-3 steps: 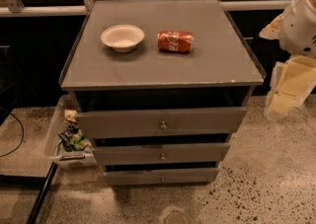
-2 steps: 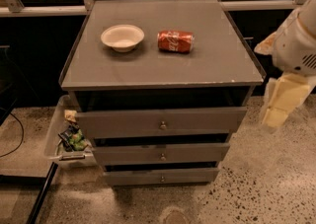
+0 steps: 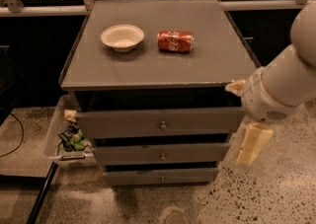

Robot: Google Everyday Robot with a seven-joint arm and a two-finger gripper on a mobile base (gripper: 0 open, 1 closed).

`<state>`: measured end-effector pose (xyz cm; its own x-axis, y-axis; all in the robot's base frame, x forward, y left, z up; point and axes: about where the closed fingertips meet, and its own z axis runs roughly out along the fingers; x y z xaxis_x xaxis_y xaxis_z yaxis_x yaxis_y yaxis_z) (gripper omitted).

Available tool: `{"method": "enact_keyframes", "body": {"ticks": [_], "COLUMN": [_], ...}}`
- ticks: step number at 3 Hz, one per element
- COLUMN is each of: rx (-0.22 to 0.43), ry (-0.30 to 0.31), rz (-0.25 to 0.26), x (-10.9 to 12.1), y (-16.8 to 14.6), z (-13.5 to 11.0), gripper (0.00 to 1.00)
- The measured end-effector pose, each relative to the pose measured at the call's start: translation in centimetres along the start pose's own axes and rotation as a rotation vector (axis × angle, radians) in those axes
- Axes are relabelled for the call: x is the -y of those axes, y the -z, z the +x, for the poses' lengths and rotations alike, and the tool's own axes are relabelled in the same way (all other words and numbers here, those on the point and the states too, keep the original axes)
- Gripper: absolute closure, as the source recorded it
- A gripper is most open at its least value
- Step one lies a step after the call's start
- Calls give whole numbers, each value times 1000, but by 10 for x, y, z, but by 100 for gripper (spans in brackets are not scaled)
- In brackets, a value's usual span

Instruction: Open top drawer

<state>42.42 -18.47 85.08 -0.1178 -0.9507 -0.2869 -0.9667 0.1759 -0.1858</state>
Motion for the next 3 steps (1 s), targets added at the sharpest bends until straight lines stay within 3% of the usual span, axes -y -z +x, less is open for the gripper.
{"method": "enact_keyframes", "body": {"ticks": [1, 2, 3], "rx": [40, 85, 85], "ry": [59, 103, 103], "rz": [0, 41, 41], "x": [-9, -8, -8], "y": [-38, -63, -63], "z": [-1, 5, 5], "gripper": [0, 0, 0]}}
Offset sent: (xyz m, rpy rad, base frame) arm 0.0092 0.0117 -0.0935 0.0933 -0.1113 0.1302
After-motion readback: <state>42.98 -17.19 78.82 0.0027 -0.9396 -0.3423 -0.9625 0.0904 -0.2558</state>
